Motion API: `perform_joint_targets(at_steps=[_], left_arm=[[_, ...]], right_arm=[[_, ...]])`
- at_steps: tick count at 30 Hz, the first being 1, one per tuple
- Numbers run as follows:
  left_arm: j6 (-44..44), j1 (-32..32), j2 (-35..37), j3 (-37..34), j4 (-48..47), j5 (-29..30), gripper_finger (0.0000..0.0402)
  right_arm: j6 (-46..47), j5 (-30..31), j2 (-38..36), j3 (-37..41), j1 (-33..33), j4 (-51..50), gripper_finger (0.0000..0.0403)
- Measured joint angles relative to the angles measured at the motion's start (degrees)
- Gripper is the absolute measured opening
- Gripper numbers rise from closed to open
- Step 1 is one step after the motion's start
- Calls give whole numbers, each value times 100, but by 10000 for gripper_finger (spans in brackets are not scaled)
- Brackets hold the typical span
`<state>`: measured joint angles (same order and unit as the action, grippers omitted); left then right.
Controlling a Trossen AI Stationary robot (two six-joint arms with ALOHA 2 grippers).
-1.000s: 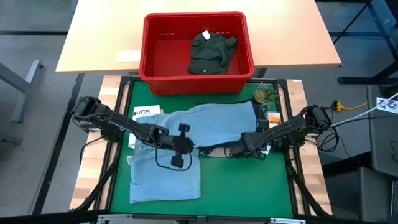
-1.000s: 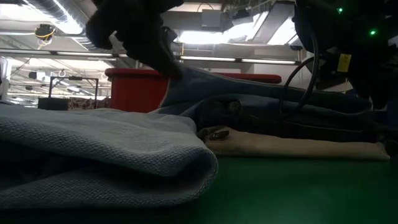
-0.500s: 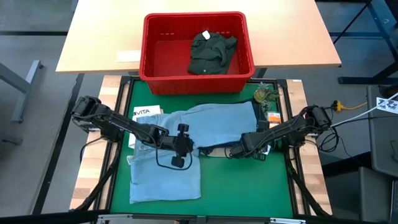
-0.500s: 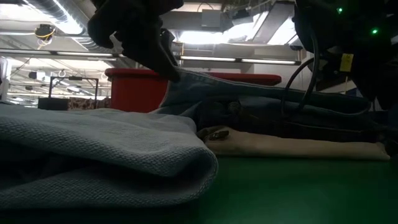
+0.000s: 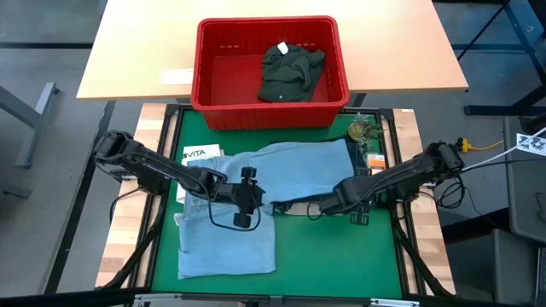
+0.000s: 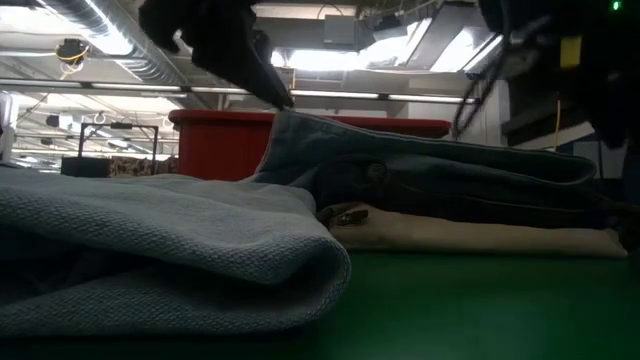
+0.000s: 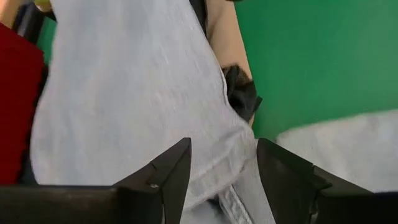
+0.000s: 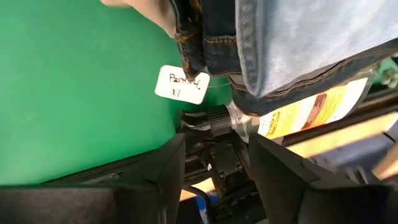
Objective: Fold Laundry from Bin
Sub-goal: Fold the light blue jeans
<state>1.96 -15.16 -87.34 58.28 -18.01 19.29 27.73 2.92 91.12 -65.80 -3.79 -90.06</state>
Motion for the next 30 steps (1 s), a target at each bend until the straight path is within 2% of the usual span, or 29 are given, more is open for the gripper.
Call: perform_joint_targets(at_steps=[4, 7, 11, 17, 22, 26, 30], left_arm=[[2, 8, 291, 0, -41, 38, 170], [1, 17, 444, 0, -44, 76, 168], [2, 42, 521, 0, -20, 89, 167], [-18, 127, 517, 0, -41, 78, 167], [-33, 138, 517, 0, -38, 72, 167], [-35, 138, 517, 0, -39, 59, 167], [-35, 138, 517, 0, -41, 59, 167]], right_arm=[[-17, 40, -477, -207, 3, 5, 177], [-66, 329, -920, -295, 44, 17, 177], [87, 551, -1536, -302, 391, 227, 177], [38, 513, -2201, -311, 1506, 1394, 177], [-493, 213, -2241, -256, 2629, 1582, 177], [-694, 138, -2238, 151, 3402, 1860, 177], [-985, -445, -2237, 672, 4150, 2250, 177]])
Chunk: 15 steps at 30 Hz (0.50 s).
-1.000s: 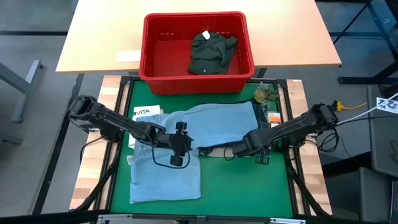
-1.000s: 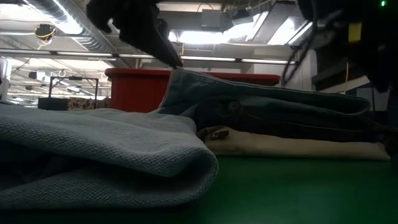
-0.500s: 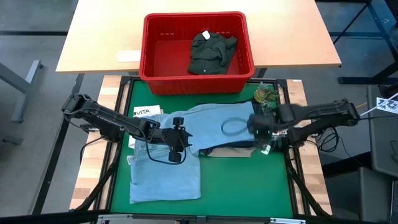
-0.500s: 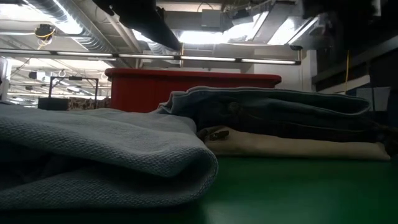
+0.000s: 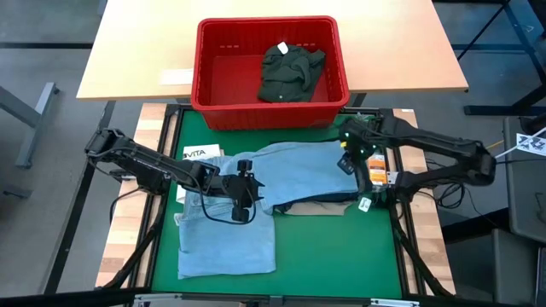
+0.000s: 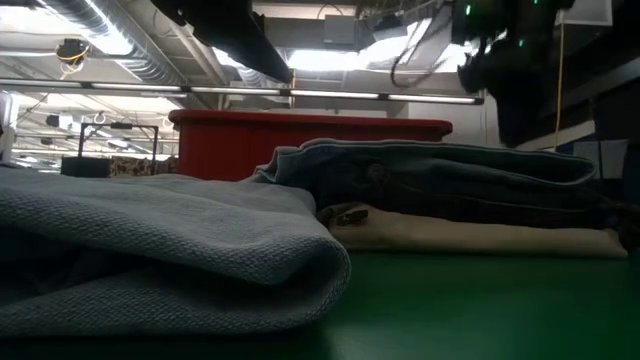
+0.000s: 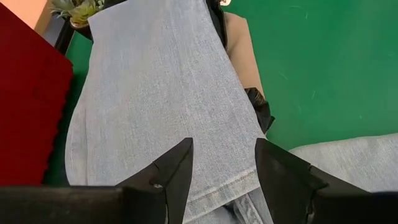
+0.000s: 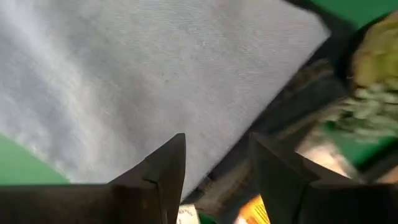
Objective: Fold Laundry from Bin
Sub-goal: Fold the light blue jeans
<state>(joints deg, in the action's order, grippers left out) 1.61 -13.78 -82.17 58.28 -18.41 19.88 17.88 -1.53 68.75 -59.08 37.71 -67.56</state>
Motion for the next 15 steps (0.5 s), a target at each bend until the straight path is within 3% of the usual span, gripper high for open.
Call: perform_joint_targets(at_steps=[4, 15], left_arm=[[0, 0, -2, 0, 0, -3, 167], [0, 0, -4, 0, 0, -7, 167]], right_arm=[[-38, -608, 0, 478, 622, 533, 177], [-43, -661, 0, 819, 1347, 927, 177]])
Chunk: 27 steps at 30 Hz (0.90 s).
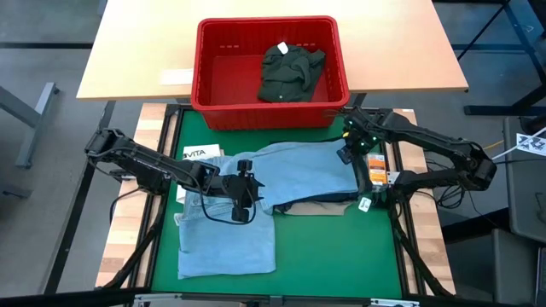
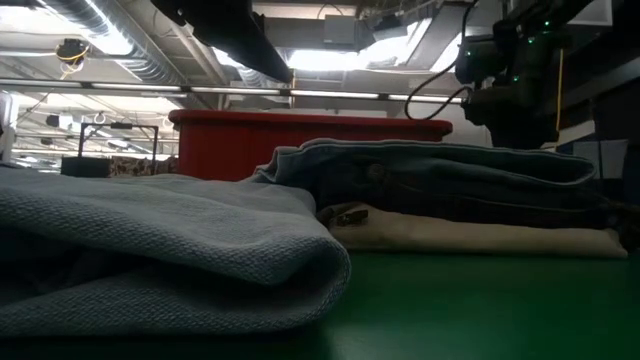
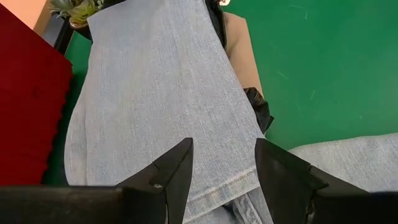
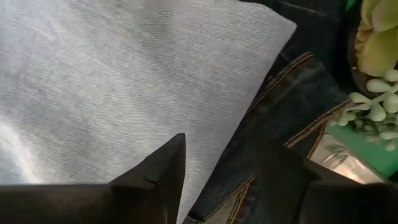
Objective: Fold Laundry from Bin
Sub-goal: Fold the light blue jeans
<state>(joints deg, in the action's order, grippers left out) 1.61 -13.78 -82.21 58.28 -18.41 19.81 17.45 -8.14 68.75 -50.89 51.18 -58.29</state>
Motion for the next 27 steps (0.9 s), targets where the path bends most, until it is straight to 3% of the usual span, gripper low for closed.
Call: perform_joint_targets(at_steps=[12, 23, 27], left_arm=[[-2, 0, 0, 0, 0, 0, 167], [-7, 0, 0, 0, 0, 0, 167], [-8, 0, 0, 0, 0, 0, 167]], right_arm=[[-131, -2, 654, -1, -11, 89, 177], [-284, -608, 1104, -1, -11, 128, 177], [-282, -653, 1070, -1, -11, 124, 154]])
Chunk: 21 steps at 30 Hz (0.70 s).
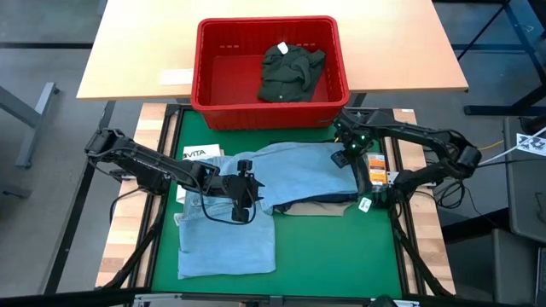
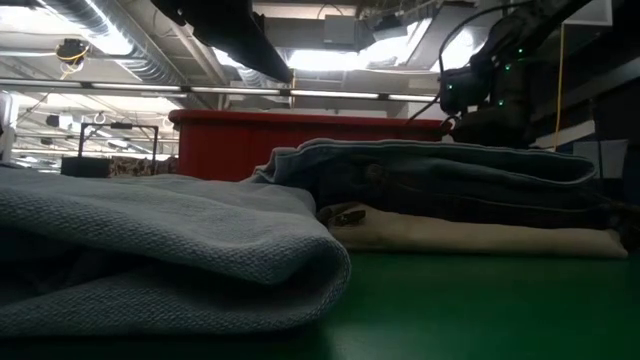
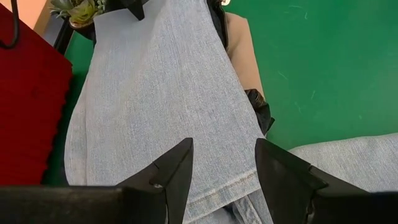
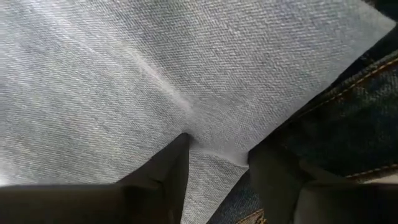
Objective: Fold Laundry from Bin
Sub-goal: Fold the light blue jeans
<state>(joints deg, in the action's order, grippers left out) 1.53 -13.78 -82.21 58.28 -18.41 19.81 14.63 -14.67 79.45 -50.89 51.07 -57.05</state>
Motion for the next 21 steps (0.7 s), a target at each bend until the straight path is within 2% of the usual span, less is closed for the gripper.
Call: perform_joint_targets(at_steps=[10, 13, 16, 21], left_arm=[[-3, 0, 0, 0, 1, 2, 167], [-3, 0, 0, 0, 0, 2, 167], [-5, 0, 0, 0, 2, 2, 167], [-5, 0, 48, 0, 11, 10, 167]], right_arm=[[0, -166, -161, -2, -4, 4, 13], [54, -192, -256, -2, -4, -2, 16], [214, -477, -392, -59, -4, -28, 27], [548, -944, -643, -493, -13, -8, 9]])
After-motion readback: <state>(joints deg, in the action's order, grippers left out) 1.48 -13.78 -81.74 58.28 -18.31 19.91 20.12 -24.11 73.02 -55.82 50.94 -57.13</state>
